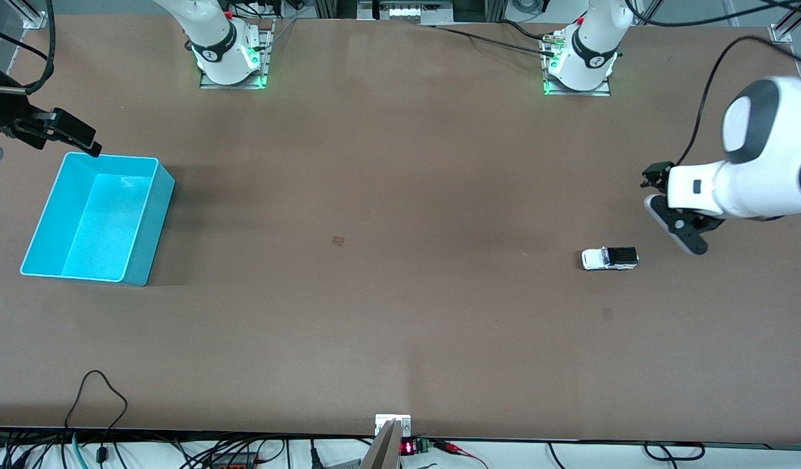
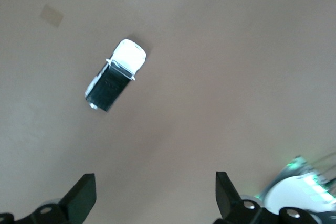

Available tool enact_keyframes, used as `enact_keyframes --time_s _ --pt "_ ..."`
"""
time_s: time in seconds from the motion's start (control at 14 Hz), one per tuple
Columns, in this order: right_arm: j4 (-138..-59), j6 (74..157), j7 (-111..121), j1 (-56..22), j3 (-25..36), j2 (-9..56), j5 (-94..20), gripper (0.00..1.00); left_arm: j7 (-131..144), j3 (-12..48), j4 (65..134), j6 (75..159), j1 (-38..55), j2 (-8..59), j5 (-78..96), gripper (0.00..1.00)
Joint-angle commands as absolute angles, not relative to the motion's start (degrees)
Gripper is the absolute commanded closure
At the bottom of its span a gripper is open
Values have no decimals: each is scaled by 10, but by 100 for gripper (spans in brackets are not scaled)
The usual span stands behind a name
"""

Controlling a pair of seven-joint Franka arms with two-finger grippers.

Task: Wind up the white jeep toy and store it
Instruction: 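Move the left gripper over the white toy jeep, then lower the left gripper and grasp the white jeep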

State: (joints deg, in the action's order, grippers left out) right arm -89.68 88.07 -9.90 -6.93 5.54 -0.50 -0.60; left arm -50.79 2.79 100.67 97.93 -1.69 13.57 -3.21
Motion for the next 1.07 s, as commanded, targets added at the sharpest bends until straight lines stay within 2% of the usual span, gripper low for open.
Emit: enact_keyframes --time_s 0.0,0.14,0.29,0.57,1.0 --pt "-887 879 -105 -67 55 1 -18 0 -627 29 1092 1101 -41 122 -48 0" --pt "-887 880 -105 -66 55 1 -18 0 -711 29 1152 1217 -53 129 -50 0" --pt "-887 888 -105 -67 55 3 -18 0 -786 29 1165 1300 -55 166 -53 0" --pt "-887 887 -104 -69 55 3 -13 0 -821 30 1173 1392 -47 226 -67 0" --pt "-887 887 -104 -69 54 2 -13 0 -822 31 1213 1469 -47 247 -93 0"
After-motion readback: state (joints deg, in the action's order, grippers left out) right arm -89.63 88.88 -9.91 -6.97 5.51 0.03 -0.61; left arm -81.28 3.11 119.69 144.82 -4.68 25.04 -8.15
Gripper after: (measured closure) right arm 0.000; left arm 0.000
